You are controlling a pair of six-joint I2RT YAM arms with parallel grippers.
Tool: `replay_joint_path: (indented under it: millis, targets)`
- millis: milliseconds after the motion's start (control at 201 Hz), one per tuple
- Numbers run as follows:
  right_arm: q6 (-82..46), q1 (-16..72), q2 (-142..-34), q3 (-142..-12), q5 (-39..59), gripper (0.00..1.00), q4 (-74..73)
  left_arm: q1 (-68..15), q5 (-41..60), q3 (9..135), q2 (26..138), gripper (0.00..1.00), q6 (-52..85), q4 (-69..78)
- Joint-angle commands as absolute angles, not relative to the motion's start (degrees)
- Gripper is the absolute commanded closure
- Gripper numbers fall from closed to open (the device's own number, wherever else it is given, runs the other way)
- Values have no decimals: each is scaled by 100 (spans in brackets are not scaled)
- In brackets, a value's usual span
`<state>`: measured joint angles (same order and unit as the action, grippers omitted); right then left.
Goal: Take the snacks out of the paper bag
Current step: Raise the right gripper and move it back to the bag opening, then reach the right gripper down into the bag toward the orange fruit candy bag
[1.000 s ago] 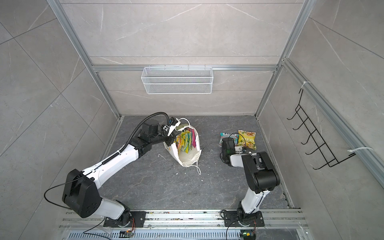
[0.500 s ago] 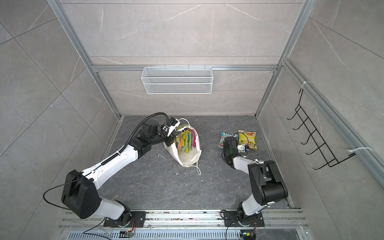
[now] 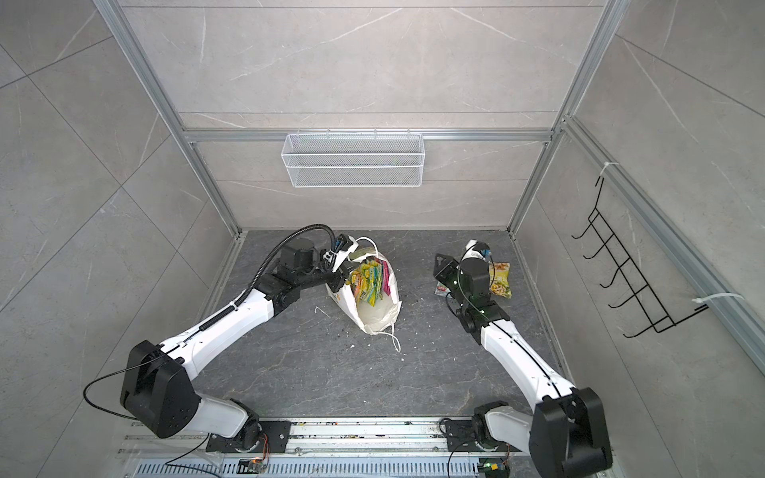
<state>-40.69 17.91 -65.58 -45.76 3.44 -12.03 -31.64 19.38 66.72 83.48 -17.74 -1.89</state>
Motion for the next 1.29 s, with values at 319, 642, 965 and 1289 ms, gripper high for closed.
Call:
replay_joint_path:
  millis: [319,642,965,1289]
  targets:
    - [-3138,3616,-7313,-4388,855,73,-1936,-3204,2195,6738,8171,100,-1767,-61]
    - [-3622,4086,-8753,-4660,95,75,-2666,-3210,2234,6863,8260,100,-1771,-110]
    - [-3944,4156,-9514,-4919,-207,69,-3034,-3230,2248,6904,8323,100,-1748,-131]
    - [-4048,4287,-10061,-5349,-430,60,-2982,-3229,2254,6925,8350,100,-1758,-113]
